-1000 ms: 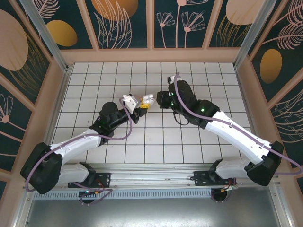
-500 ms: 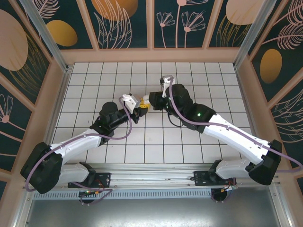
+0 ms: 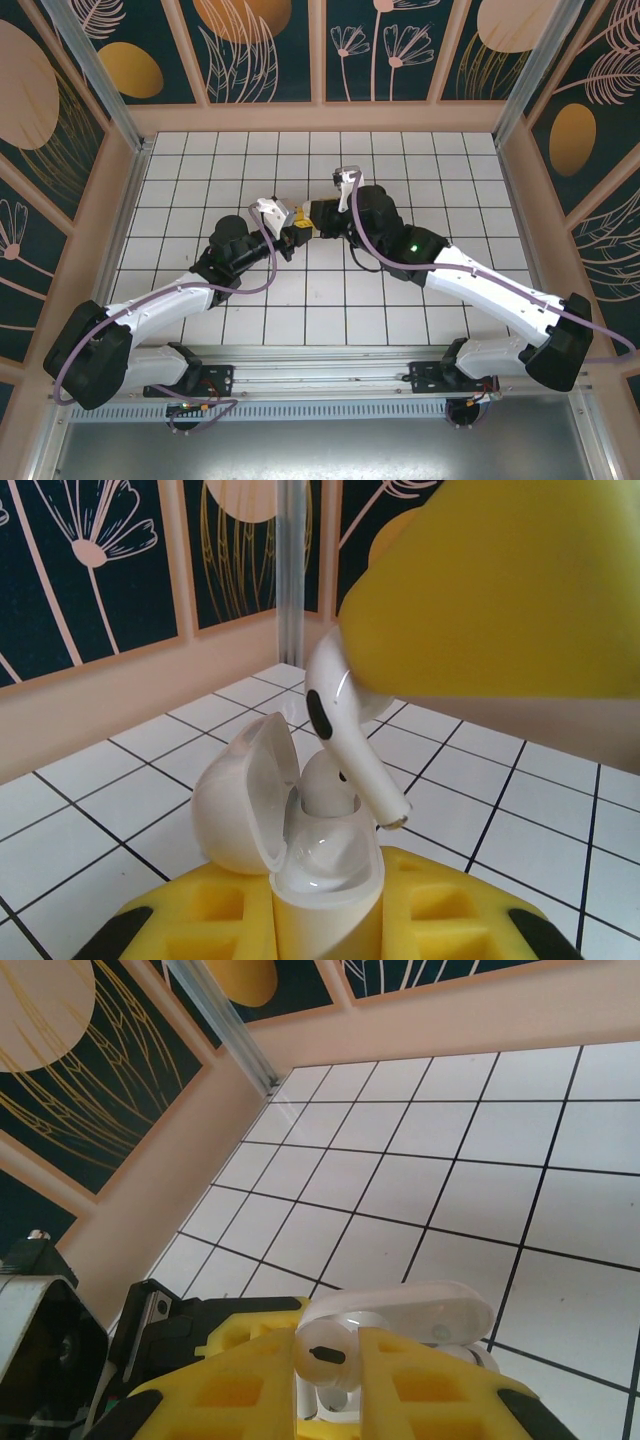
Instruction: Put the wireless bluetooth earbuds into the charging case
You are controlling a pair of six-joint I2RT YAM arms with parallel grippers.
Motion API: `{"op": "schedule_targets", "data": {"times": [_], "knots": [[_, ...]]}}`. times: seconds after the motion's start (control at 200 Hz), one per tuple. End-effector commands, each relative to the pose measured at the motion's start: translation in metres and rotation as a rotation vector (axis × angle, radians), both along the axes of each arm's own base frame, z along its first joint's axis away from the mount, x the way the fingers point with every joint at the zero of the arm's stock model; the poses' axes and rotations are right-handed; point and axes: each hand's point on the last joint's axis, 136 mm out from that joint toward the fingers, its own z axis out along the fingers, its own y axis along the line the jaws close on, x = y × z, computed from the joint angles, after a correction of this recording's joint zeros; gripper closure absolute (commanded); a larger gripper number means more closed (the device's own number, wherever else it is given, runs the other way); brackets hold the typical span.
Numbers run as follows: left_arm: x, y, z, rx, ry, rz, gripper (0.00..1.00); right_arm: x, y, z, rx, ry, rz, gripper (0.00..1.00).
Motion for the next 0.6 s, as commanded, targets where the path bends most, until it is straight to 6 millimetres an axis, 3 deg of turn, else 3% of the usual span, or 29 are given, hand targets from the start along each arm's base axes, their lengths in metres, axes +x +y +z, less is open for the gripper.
{"op": "schedule_targets", "data": {"times": [0.0,0.31,0.596], "knots": [[-0.003,0.001,0.031,-0.072,-0.061,-0.01,1.0,-0.002,0.001,0.011,0.037,-0.047,0.003,0.81],[-0.006,0.002,0.036,-0.093,-0.064,-0.017,1.0,0.001,0.0,-0.002,0.011,-0.05,-0.013,0.81],[-0.006,0.002,0.037,-0.101,-0.066,-0.019,1.0,0.003,0.003,0.0,0.02,-0.058,-0.009,0.81]]}}
